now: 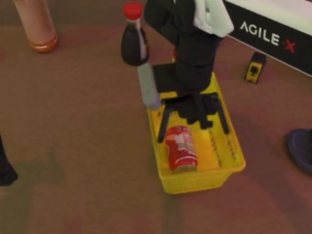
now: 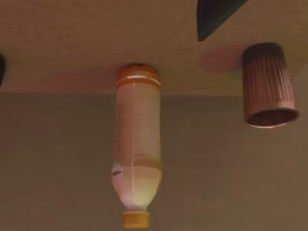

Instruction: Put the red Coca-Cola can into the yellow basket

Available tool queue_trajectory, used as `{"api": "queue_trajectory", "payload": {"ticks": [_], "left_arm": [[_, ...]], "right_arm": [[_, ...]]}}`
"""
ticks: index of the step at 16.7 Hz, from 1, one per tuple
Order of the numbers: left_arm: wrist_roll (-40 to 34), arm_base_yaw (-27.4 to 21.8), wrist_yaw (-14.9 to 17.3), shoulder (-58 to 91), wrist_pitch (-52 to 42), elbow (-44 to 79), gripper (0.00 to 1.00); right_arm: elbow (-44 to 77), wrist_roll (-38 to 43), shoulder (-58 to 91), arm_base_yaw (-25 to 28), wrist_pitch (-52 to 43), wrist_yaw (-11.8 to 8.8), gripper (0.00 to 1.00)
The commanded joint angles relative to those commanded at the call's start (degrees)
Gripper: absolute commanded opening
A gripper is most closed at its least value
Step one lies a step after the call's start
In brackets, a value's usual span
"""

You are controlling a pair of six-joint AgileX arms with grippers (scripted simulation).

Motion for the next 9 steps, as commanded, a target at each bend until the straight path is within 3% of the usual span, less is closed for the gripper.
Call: {"api": "queue_trajectory", "payload": {"ticks": [9], "left_arm": [[0.0,0.0,0.0,0.0,0.0,0.0,1.0]], "right_arm": [[8.7,-2.1,-1.5,-1.6,-10.3,0.0,0.0]]}}
